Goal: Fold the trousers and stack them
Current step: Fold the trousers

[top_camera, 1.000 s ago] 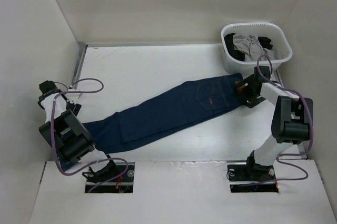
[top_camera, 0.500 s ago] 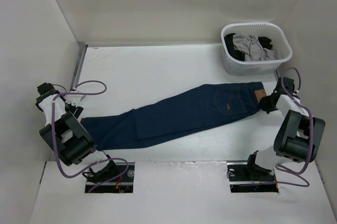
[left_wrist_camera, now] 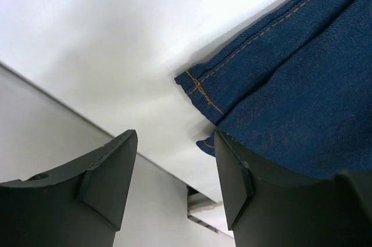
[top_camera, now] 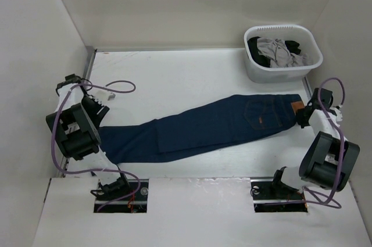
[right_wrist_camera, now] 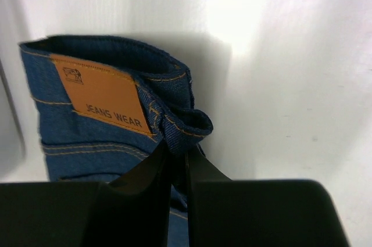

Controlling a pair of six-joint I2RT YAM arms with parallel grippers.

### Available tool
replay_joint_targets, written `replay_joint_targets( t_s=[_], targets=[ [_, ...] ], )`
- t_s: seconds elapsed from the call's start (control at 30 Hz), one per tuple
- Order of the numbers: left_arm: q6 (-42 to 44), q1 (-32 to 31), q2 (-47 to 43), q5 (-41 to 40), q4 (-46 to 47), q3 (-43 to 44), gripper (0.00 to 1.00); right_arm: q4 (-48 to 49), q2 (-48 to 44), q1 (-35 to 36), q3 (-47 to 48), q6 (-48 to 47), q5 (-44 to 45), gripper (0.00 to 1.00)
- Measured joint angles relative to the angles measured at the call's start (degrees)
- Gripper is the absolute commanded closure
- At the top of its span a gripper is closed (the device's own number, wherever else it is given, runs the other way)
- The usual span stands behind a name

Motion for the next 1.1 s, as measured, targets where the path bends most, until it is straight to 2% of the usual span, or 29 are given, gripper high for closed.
replay_joint_targets(
  t_s=[0.23, 0.4, 0.57, 0.77, 0.97, 1.1],
  targets=[
    [0.44, -6.34, 0.72, -1.25, -1.77, 0.39, 0.46, -1.31, -2.56, -2.93, -1.84, 4.72, 4.09, 1.00],
    [3.91, -8.66, 2.19, -7.96, -3.48, -1.01, 0.46, -2.21, -2.93, -5.86, -1.86, 3.67, 5.22, 1.00],
    [7.04, -13.86, 2.89, -14.95, -1.92, -2.43, 0.44, -2.49, -5.49, -10.60, -2.01, 4.00, 7.06, 1.00],
    [7.21, -19.52, 4.85, -15.65, -0.85, -1.88, 0.45, -2.10, -6.12, -10.99, -4.11, 6.78, 8.13, 0.99],
    [6.49, -22.58, 7.19, -15.69, -6.01, -1.88, 0.46, -2.08, -6.12, -11.30, -4.79, 7.37, 8.59, 0.98],
    [2.14, -23.17, 9.51, -16.31, -9.75, -1.90, 0.50, -2.08, -6.12, -11.61, -4.79, 7.56, 8.76, 0.98]
  ],
)
